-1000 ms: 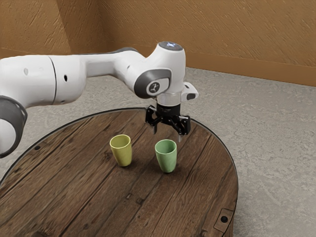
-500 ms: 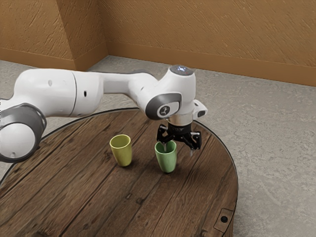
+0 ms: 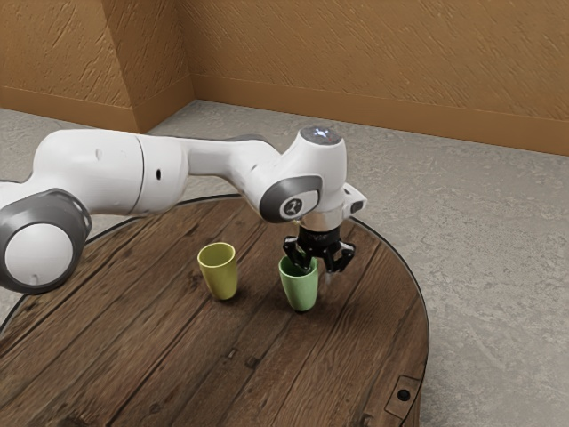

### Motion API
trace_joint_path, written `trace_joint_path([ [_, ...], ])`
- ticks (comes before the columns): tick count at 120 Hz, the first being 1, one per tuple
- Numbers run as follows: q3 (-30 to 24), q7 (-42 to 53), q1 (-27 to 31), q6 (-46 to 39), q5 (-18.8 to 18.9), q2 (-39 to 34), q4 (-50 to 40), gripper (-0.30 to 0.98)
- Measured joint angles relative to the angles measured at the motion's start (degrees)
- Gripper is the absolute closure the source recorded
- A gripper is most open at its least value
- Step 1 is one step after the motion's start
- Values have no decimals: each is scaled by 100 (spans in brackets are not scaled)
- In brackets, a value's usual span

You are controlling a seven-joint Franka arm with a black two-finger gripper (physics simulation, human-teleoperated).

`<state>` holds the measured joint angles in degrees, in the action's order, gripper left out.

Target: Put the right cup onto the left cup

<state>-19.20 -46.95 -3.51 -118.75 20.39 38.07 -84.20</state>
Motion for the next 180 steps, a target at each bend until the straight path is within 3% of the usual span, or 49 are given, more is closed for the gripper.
trace_joint_path([
  [20, 43, -60, 0, 0, -1, -3, -32, 69],
  [45, 113, -81, -14, 62, 4, -251, -81, 75],
  [83, 121, -105, 9, 687, -42, -1984, -784, 77],
  [105, 609, 23, 61, 1114, -291, -2509, -1048, 77],
  [143, 1346, 451, 80, 1313, -548, -2659, -1343, 78],
  [180, 1629, 1006, 119, 957, -733, -2021, -845, 78],
])
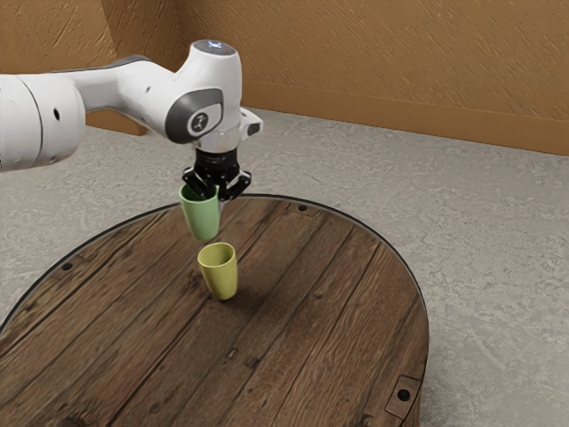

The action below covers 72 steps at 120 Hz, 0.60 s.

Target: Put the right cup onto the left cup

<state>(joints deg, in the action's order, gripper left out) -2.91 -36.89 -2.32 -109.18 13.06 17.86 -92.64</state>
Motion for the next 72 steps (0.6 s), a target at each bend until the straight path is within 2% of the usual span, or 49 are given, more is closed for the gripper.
trace_joint_path([
  [72, -296, 105, -11, -151, -169, -187, -499, 78],
])
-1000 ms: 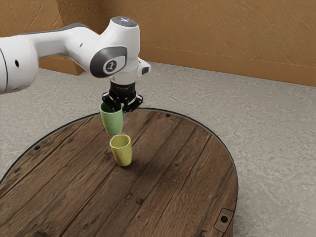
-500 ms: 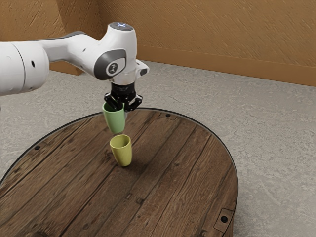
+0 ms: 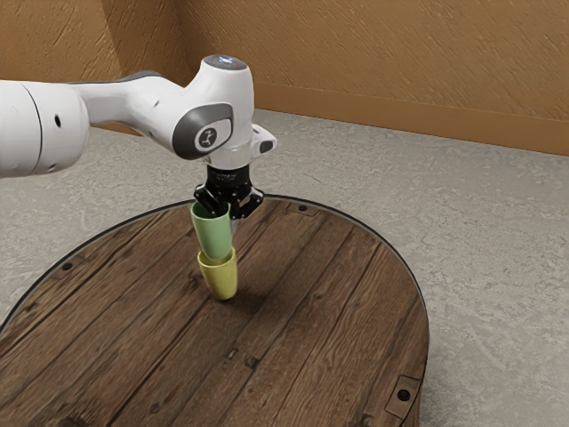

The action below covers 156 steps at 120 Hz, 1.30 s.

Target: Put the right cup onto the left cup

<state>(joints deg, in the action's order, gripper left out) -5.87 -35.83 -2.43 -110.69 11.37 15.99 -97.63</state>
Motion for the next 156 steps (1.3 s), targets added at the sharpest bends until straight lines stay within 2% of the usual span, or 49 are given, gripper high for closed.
trace_joint_path([
  [28, 36, -40, -1, -11, 0, -168, -208, 78],
  [156, 116, -51, 25, -242, 52, 158, -81, 78],
])
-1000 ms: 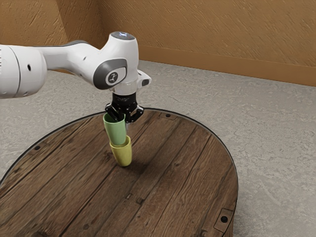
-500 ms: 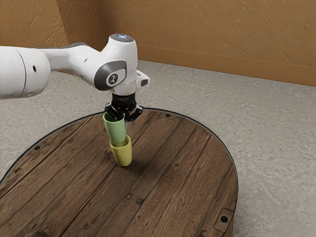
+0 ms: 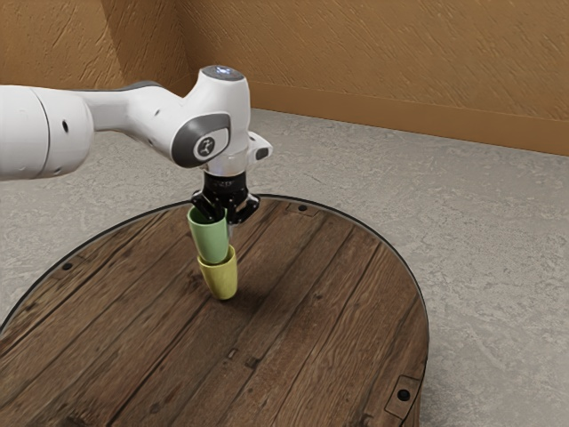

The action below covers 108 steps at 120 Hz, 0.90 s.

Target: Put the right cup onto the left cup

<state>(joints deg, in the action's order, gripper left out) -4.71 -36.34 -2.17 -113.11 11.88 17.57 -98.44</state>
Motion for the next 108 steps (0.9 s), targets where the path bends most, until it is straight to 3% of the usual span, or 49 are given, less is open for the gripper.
trace_joint_path([
  [108, -54, -205, 7, -130, 20, 277, 7, 78],
])
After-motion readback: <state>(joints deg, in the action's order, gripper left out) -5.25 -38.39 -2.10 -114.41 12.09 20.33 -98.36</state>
